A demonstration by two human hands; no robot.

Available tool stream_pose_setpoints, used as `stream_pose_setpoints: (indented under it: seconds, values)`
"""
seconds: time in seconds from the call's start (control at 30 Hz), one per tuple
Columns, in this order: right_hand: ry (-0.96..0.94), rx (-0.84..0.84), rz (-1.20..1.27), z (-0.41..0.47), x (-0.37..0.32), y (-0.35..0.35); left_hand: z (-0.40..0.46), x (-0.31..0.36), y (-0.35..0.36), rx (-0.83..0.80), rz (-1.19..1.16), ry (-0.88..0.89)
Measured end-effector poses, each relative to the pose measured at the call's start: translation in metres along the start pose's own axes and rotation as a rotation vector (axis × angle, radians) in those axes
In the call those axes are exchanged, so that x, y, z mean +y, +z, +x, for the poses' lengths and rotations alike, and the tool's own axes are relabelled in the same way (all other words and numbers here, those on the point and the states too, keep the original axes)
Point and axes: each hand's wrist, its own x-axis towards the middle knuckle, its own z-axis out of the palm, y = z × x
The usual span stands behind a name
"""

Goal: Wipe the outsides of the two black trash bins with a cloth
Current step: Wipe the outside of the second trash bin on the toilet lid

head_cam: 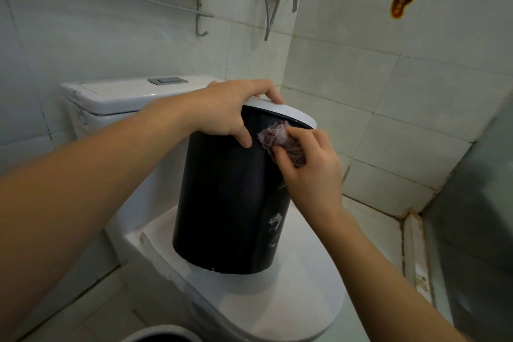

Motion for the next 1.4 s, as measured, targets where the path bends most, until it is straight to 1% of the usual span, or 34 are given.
stream_pose_setpoints:
  seconds: [0.07, 0.13, 0.53, 0.6, 0.77, 0.83, 1.0, 1.07, 1.17, 1.33, 1.4]
  values:
    - [0.086, 0.009, 0.013, 0.003, 0.009, -0.005, 0.0, -0.002, -0.001, -0.001, -0.019, -0.001]
    - [0.133, 0.004, 0.03, 0.004, 0.014, -0.009, -0.001, -0.005, -0.002, 0.0, -0.047, -0.004]
    - [0.083, -0.024, 0.025, 0.011, 0.004, -0.006, -0.001, -0.014, -0.013, -0.006, -0.177, -0.003]
    - [0.078, -0.024, 0.025, 0.012, 0.004, -0.007, -0.002, -0.014, -0.011, 0.017, -0.177, 0.001]
    - [0.063, -0.03, 0.014, 0.014, 0.005, -0.005, 0.0, -0.003, 0.0, 0.105, -0.026, 0.04]
    - [0.057, -0.032, 0.014, 0.013, 0.006, -0.005, 0.001, 0.0, 0.001, 0.102, 0.002, 0.057]
    - [0.043, -0.033, 0.018, 0.014, 0.009, -0.005, 0.0, 0.003, 0.003, 0.069, 0.126, 0.039]
    - [0.038, -0.033, 0.014, 0.016, 0.01, -0.004, -0.001, 0.005, 0.001, 0.062, 0.118, 0.027]
    - [-0.036, -0.059, -0.009, 0.011, 0.011, -0.005, -0.001, 0.008, -0.002, 0.04, 0.102, 0.007]
    - [-0.305, -0.15, -0.054, -0.017, 0.025, -0.006, 0.001, 0.003, -0.003, 0.056, 0.093, -0.008]
    - [-0.363, -0.156, -0.063, -0.018, 0.028, -0.006, 0.002, 0.0, -0.003, 0.058, 0.061, -0.011]
